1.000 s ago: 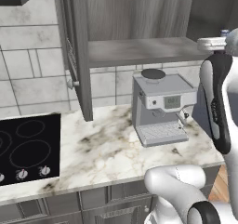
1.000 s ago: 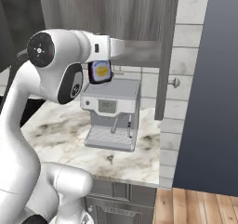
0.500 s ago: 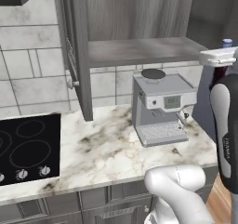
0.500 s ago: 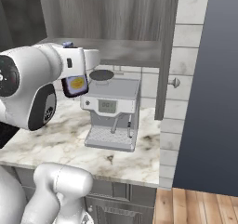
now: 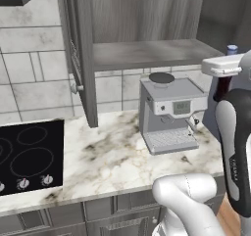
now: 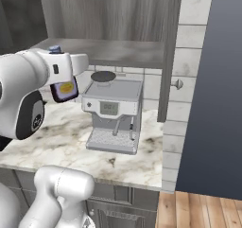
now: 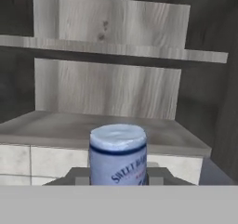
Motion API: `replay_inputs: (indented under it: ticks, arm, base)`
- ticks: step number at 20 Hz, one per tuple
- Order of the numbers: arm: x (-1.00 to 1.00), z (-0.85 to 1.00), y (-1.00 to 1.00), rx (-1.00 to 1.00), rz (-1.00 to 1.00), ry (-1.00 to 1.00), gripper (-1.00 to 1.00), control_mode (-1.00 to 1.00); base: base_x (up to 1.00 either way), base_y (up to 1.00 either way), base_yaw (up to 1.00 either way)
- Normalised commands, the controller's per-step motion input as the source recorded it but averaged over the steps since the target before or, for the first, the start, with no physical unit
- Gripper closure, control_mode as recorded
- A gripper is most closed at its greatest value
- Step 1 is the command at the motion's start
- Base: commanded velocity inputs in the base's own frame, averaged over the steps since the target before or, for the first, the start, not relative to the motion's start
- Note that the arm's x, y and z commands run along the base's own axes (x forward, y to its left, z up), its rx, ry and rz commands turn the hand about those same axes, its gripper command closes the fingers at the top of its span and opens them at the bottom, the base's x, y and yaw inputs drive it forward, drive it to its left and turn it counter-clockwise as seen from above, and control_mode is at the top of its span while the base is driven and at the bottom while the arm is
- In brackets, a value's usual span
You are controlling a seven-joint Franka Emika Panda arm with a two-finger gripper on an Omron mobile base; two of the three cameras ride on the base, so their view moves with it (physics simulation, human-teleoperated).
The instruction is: Take 2 condiments from the cabinet and move them on the counter near the stove.Make sure the condiments are lined up with each other, next to each other.
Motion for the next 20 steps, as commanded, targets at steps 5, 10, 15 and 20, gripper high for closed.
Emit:
replay_inputs:
  ticks: [5, 10, 15, 20]
  arm:
    - [-0.02, -0.08, 0.02, 0.0, 0.04, 0.03, 1.0, -1.0]
    - [0.0, -0.2, 0.09, 0.0, 0.04, 0.01, 1.0, -1.0]
    - [0.0, -0.16, 0.17, 0.0, 0.01, 0.0, 1.0, -1.0]
    - [0.0, -0.08, 0.2, 0.0, 0.0, 0.0, 1.0, -1.0]
  base:
    - [0.0, 0.0, 0.0]
    - [0.0, 0.0, 0.0]
    - [0.0, 0.0, 0.0]
    - [0.0, 0.0, 0.0]
